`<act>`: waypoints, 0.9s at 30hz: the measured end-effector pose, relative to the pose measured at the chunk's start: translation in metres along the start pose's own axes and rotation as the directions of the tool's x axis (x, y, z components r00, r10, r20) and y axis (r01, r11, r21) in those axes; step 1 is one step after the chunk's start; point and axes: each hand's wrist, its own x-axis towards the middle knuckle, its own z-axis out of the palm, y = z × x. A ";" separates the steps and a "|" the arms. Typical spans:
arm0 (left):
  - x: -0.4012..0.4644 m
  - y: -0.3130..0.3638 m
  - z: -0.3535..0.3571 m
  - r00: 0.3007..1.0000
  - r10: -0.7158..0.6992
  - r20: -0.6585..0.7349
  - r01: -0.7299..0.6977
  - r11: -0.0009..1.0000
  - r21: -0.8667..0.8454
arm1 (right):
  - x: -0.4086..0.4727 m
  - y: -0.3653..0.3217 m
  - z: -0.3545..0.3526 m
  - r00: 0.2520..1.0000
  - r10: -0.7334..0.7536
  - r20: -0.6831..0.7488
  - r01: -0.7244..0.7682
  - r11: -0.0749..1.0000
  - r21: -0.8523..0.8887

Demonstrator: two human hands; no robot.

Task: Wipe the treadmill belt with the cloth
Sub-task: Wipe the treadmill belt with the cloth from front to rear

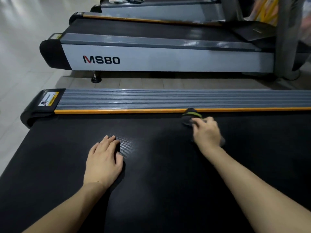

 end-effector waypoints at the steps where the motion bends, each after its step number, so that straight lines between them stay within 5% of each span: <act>1: 0.001 0.001 0.000 1.000 -0.005 0.000 0.005 1.000 0.001 | 0.003 0.019 -0.007 0.994 0.109 -0.026 -0.110 0.994 -0.016; 5: 0.001 0.000 0.002 1.000 -0.014 0.014 0.014 1.000 -0.008 | -0.008 -0.045 0.014 0.928 0.353 -0.115 -0.346 0.935 0.075; 9: 0.001 -0.004 0.002 1.000 0.010 0.010 -0.009 0.999 -0.037 | -0.055 -0.178 0.048 0.999 -0.016 0.049 0.005 0.978 0.209; 13: -0.001 -0.007 0.002 1.000 0.028 0.010 -0.028 0.999 -0.028 | -0.046 -0.132 0.030 0.958 -0.280 0.064 0.265 0.947 0.183; 17: 0.000 -0.001 0.001 1.000 0.005 -0.010 -0.005 0.999 -0.036 | -0.013 -0.002 -0.004 0.999 0.052 -0.001 -0.051 0.997 0.064; 21: 0.004 0.000 0.001 1.000 -0.004 0.007 0.004 1.000 -0.031 | -0.021 -0.031 0.015 0.965 0.239 -0.103 -0.241 0.971 -0.003; 24: 0.003 0.001 0.000 1.000 -0.019 0.001 0.019 0.999 -0.044 | -0.044 -0.128 0.048 0.999 0.032 -0.027 -0.028 0.991 0.133; 27: 0.001 -0.001 -0.002 1.000 -0.019 0.011 0.020 0.999 -0.030 | -0.075 -0.196 0.049 0.958 -0.260 0.123 0.223 0.941 0.255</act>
